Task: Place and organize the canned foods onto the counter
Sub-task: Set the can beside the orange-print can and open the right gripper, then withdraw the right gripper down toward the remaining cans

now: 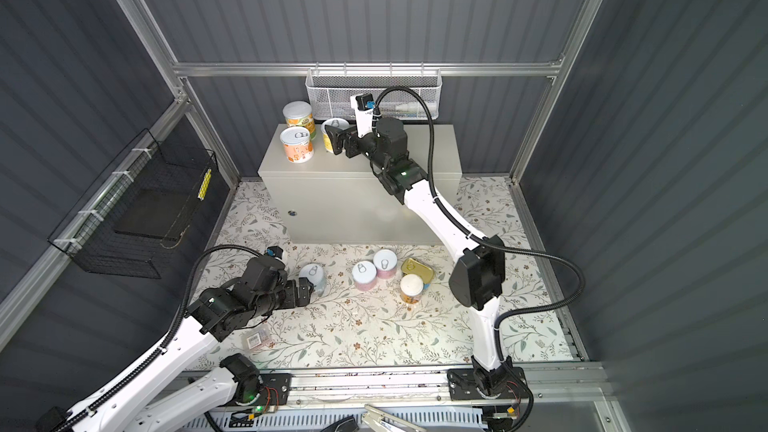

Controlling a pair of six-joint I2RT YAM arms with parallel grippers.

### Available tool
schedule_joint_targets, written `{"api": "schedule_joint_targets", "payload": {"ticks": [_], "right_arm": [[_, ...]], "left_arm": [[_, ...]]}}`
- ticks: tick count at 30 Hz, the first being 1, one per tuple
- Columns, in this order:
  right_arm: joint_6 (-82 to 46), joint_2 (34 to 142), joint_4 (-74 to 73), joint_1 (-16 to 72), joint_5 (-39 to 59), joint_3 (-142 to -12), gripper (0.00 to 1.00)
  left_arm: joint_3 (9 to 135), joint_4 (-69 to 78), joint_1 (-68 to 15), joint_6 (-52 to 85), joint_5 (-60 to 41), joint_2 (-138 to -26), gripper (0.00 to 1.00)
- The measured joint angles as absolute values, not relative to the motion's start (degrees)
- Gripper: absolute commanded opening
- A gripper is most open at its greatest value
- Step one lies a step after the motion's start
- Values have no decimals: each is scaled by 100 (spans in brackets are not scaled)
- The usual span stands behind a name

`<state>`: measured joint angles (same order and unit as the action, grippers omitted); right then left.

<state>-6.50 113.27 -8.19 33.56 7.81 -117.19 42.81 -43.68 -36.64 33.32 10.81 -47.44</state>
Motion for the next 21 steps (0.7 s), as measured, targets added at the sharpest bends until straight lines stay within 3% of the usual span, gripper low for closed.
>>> {"api": "schedule_joint_targets", "payload": {"ticks": [5,11,21], "right_arm": [[-849,9662,-882,3330,587,-10095,99],[-1382,7017,-1116,3275,438,-7192,99],[-2340,4233,362,3306,311,-4694,99]], "left_arm": [[4316,-4375,-3664,3280,1068,-4792,100],[4477,-4392,-3664,3168,1041,-4917,100],[4589,-4329,-3664,2998,987,-5542,100]]}}
